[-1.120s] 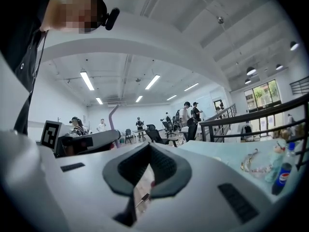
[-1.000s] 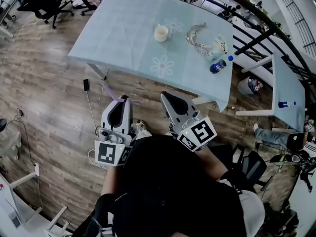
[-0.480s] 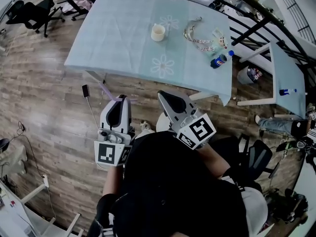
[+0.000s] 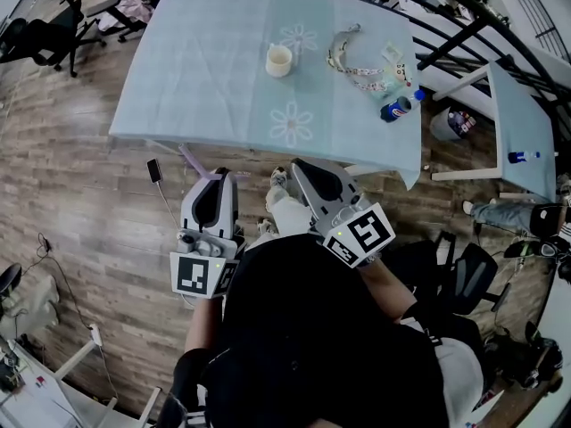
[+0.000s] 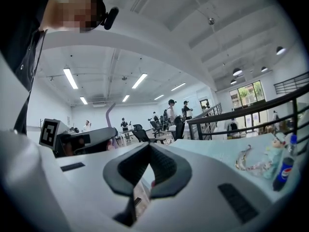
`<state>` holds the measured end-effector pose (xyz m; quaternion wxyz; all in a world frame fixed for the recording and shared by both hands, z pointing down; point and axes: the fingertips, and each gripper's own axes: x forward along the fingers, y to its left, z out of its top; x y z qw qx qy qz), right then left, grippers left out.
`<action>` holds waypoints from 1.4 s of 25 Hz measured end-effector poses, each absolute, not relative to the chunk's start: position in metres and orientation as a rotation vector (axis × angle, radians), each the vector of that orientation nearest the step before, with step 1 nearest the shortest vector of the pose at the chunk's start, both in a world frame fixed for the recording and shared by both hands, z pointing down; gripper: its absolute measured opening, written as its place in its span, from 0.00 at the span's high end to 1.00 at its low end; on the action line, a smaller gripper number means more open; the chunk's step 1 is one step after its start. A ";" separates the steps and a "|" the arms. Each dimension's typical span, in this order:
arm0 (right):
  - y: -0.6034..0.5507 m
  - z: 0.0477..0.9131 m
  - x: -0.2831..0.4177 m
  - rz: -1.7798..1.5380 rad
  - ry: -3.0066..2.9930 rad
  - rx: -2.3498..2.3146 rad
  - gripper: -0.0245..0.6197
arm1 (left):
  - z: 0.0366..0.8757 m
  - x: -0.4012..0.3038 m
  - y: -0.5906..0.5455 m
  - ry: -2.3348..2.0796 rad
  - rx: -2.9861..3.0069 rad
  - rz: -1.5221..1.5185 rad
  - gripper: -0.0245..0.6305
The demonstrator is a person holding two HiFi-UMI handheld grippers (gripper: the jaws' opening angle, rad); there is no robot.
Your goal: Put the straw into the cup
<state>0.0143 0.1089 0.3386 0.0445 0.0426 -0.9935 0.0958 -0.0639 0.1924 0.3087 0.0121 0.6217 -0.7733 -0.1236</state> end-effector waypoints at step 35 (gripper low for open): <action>-0.083 0.355 -0.097 0.441 -3.006 0.224 0.95 | 0.313 -0.189 -0.039 -2.304 2.023 -0.268 0.91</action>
